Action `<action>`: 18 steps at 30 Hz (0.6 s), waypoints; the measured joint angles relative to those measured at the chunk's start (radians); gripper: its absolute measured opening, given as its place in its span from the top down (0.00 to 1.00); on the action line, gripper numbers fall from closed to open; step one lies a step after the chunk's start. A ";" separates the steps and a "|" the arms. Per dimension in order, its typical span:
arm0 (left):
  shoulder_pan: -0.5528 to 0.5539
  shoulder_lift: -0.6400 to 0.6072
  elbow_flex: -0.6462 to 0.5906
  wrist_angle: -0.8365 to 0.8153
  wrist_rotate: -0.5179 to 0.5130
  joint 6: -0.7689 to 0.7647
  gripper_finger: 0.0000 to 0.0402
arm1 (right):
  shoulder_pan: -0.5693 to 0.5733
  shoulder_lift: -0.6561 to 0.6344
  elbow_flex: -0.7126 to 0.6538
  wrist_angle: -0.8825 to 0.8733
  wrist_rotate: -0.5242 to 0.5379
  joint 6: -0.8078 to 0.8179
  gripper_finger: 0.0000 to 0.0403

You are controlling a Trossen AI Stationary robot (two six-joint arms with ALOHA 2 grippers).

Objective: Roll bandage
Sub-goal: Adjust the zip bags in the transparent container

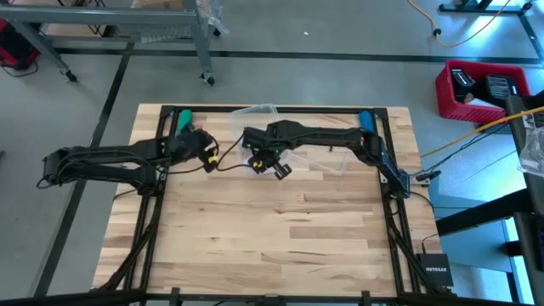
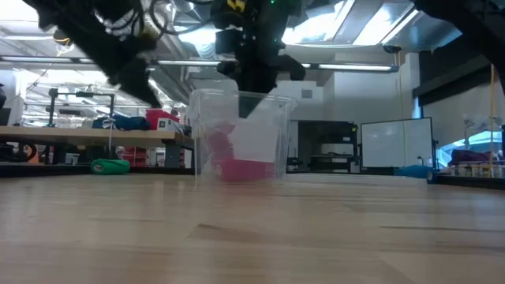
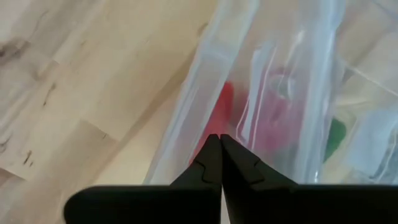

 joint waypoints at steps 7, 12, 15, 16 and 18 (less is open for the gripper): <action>0.078 0.086 0.105 0.133 0.151 0.157 0.61 | 0.002 -0.001 0.000 0.005 0.012 0.030 1.00; 0.175 0.229 0.212 0.170 0.188 0.237 0.61 | 0.002 -0.001 0.000 0.011 0.030 0.051 1.00; 0.241 0.321 0.277 0.170 0.229 0.292 0.61 | 0.002 -0.001 0.000 -0.003 0.030 0.061 1.00; 0.260 0.350 0.294 0.169 0.252 0.310 0.61 | 0.002 -0.001 0.000 -0.007 0.030 0.066 1.00; 0.292 0.404 0.323 0.162 0.281 0.333 0.61 | 0.002 -0.001 0.000 -0.006 0.030 0.075 1.00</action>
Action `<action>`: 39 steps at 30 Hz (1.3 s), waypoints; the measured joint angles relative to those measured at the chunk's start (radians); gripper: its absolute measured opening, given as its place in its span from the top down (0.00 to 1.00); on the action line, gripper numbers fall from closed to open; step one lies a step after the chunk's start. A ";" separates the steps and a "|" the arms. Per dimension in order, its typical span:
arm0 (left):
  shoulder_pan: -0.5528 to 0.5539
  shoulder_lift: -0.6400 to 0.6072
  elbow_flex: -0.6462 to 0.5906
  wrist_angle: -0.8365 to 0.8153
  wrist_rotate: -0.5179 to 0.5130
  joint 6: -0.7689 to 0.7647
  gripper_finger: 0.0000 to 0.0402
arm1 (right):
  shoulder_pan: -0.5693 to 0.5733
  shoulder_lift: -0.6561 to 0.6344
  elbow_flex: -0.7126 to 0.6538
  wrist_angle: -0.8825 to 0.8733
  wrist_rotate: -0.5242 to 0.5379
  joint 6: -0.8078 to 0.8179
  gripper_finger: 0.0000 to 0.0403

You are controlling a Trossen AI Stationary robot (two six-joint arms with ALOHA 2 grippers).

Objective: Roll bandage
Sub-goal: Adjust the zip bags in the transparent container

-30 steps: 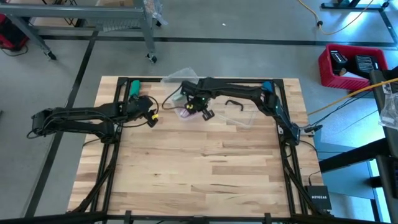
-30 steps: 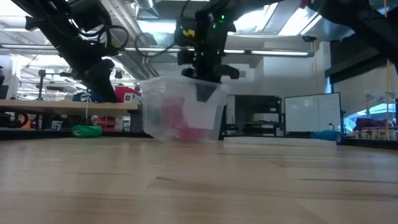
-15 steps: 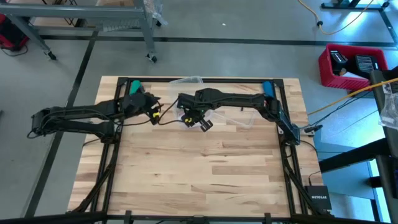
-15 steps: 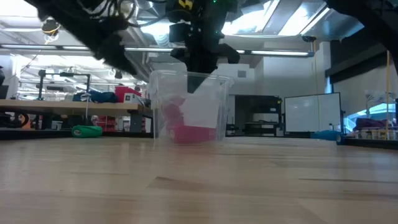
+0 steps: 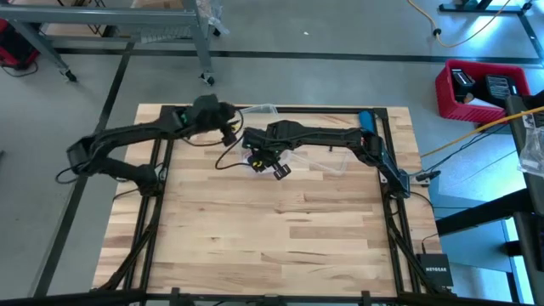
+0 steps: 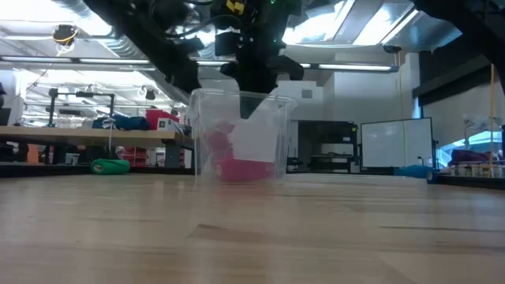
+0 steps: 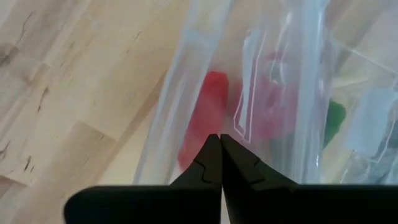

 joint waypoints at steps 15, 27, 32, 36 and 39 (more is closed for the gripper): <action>-0.063 -0.008 0.020 -0.314 -0.011 -0.171 0.61 | -0.029 -0.005 0.000 -0.078 0.088 0.019 1.00; -0.243 -0.035 0.019 -0.383 0.010 -0.257 0.61 | -0.136 -0.011 0.000 -0.057 0.075 0.019 1.00; -0.289 -0.034 0.018 -0.373 0.079 -0.291 0.61 | -0.159 -0.011 0.000 0.048 0.042 0.019 1.00; -0.321 -0.034 0.018 -0.305 0.107 -0.309 0.61 | -0.158 -0.011 0.000 0.117 -0.034 0.018 1.00; -0.331 -0.034 0.021 -0.273 0.111 -0.322 0.61 | -0.156 -0.011 0.000 0.143 -0.071 0.010 1.00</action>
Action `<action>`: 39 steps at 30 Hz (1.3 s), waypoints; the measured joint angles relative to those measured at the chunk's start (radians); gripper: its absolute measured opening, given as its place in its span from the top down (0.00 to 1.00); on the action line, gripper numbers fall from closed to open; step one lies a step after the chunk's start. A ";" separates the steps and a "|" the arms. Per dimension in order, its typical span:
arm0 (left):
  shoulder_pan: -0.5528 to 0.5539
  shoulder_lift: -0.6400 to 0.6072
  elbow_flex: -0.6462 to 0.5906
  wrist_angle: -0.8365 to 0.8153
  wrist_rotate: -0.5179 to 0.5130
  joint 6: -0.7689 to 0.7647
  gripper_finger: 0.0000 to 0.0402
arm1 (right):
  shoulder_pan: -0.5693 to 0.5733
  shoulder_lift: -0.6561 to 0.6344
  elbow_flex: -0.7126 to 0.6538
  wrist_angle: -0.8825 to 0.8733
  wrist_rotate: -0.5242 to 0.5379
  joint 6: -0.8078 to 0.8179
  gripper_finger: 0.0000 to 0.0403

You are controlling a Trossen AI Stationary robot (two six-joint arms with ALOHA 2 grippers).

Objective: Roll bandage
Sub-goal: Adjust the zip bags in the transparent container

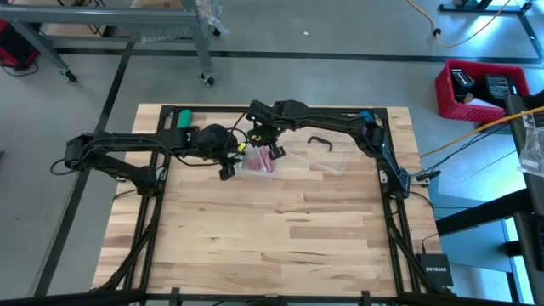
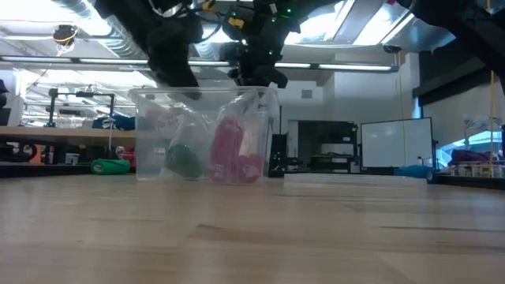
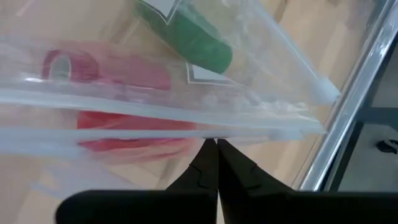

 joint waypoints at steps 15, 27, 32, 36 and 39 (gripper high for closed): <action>0.064 -0.130 0.194 -0.507 -0.358 -0.099 0.61 | -0.002 -0.013 0.000 -0.170 0.037 0.219 1.00; 0.170 -0.158 0.023 -0.543 -0.283 -0.218 0.61 | -0.001 -0.014 -0.059 -0.202 -0.105 0.308 1.00; 0.167 -0.152 -0.079 -0.419 -0.201 -0.173 0.61 | -0.002 -0.014 -0.072 -0.208 -0.102 0.308 1.00; 0.130 -0.152 -0.159 -0.225 -0.094 -0.137 0.61 | -0.002 -0.014 -0.072 -0.210 -0.102 0.308 1.00; 0.098 -0.152 -0.226 -0.056 0.022 -0.099 0.61 | -0.001 -0.013 -0.072 -0.210 -0.102 0.324 1.00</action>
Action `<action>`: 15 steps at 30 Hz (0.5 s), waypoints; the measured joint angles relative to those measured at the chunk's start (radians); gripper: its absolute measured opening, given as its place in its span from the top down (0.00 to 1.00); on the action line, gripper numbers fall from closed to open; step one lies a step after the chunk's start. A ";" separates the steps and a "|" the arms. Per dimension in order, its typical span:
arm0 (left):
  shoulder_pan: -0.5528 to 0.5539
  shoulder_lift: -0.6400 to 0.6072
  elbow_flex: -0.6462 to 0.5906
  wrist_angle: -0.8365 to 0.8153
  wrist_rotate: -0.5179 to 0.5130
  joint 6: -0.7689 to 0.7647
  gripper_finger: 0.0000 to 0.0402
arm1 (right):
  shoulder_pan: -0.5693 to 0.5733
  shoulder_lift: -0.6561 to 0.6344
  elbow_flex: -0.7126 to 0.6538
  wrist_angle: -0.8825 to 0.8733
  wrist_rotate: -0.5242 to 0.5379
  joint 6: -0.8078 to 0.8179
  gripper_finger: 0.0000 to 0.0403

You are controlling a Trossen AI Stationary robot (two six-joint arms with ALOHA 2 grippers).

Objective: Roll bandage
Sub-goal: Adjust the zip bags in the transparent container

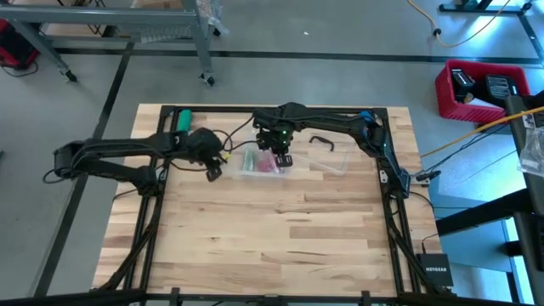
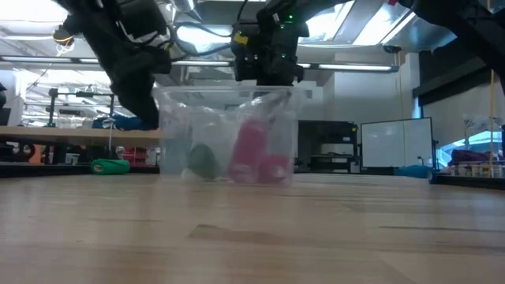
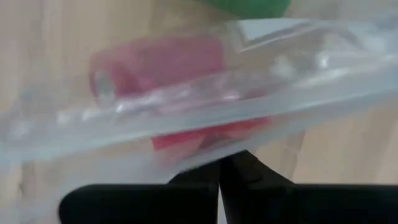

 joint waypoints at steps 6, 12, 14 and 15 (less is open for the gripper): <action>-0.037 0.000 -0.074 0.165 0.033 0.001 0.61 | 0.001 0.000 0.000 0.001 0.002 0.139 1.00; -0.036 0.000 -0.086 0.180 0.033 0.006 0.61 | 0.000 0.000 0.000 -0.109 0.150 0.166 1.00; -0.036 0.000 -0.086 0.189 0.033 0.015 0.61 | 0.000 0.000 0.000 -0.127 0.145 0.167 1.00; -0.036 0.001 -0.086 0.196 0.033 0.022 0.61 | 0.000 0.000 -0.003 -0.120 0.130 0.167 1.00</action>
